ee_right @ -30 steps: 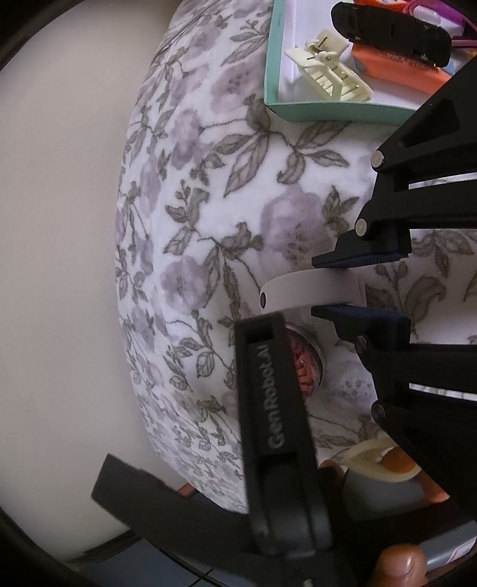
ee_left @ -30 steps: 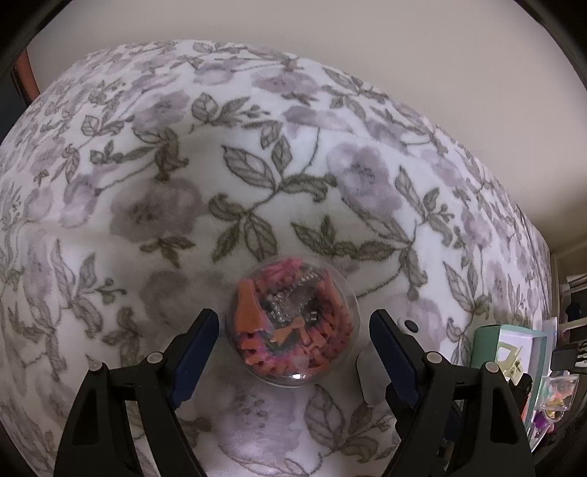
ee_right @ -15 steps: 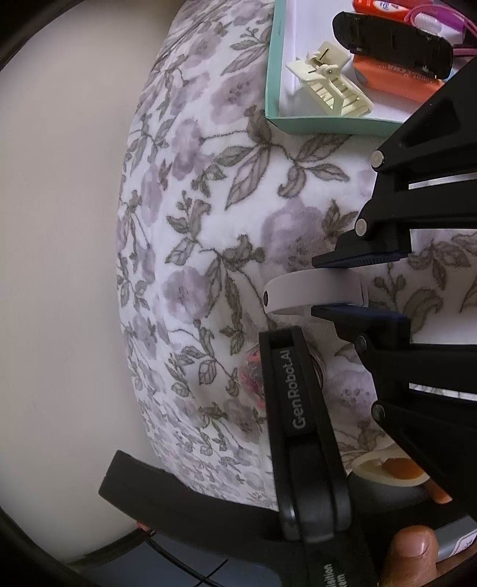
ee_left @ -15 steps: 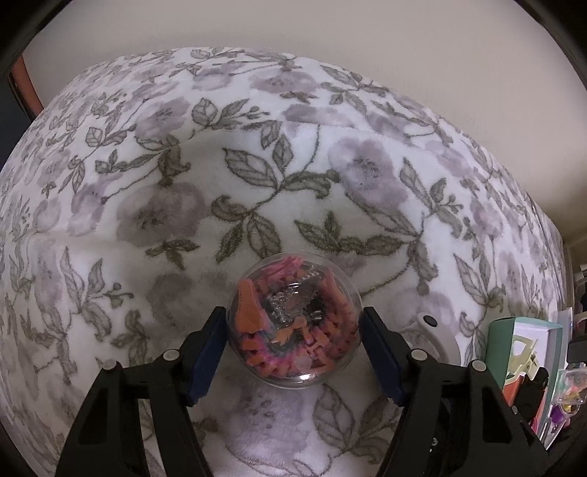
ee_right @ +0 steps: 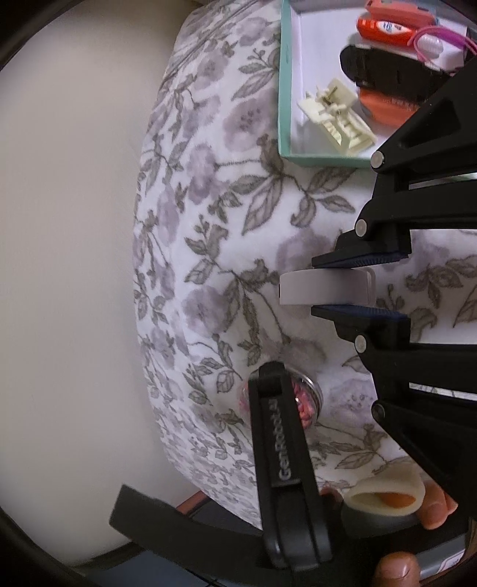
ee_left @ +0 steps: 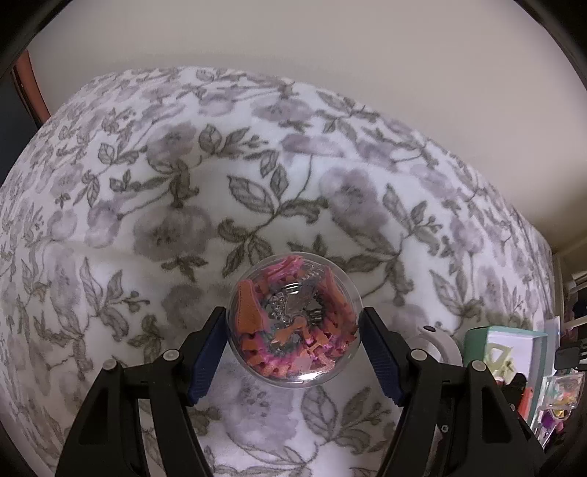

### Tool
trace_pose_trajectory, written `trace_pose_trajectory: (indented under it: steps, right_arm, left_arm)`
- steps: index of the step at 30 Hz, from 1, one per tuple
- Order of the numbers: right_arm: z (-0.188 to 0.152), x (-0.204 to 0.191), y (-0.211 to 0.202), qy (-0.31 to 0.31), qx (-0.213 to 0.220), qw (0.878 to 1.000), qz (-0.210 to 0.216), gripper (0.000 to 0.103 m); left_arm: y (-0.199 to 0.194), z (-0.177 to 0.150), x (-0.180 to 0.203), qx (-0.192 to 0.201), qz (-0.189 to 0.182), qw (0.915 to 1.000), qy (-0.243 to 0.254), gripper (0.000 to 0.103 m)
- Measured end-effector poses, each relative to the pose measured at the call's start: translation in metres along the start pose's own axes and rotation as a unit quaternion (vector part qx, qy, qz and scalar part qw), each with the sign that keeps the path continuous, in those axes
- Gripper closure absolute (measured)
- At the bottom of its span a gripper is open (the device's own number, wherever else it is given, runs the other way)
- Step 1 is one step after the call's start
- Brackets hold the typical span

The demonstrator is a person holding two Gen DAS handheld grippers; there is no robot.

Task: Organize rigid objects
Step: 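Carry the white watch into the lid while left tool carries the ball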

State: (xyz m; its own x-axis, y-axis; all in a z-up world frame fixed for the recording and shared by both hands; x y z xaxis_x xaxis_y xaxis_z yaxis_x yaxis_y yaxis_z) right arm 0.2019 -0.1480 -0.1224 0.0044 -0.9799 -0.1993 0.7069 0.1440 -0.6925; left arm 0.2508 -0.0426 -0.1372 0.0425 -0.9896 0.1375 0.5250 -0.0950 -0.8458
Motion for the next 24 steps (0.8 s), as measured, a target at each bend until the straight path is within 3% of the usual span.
trace_pose_trajectory:
  steps: [13,24]
  right_arm:
    - [0.028,0.038,-0.042,0.030,0.035,0.998,-0.032,0.083]
    - [0.045,0.111,-0.084,0.068,0.063,0.992,-0.090,0.083]
  left_arm:
    - [-0.046,0.011,0.057,0.042,-0.048,0.9972,0.040,0.030]
    - [-0.078,-0.007,0.134,0.050,-0.106,0.9876,0.104,0.030]
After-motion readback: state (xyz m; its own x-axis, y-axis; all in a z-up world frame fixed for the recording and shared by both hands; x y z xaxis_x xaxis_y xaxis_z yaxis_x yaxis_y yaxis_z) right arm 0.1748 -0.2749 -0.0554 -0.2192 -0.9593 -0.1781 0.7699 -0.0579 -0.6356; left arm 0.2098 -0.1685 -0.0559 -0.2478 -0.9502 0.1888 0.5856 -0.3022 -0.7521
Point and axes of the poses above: each gripper's, at about its wrist camera, not at the fingertips, and y roughly the way its jaws point, x to its right, z to its top, the point moved 8 cm from there along y, roughly the way its jaws point, and after that the axes turned 12 degrees about x, right-handed, at the moved point
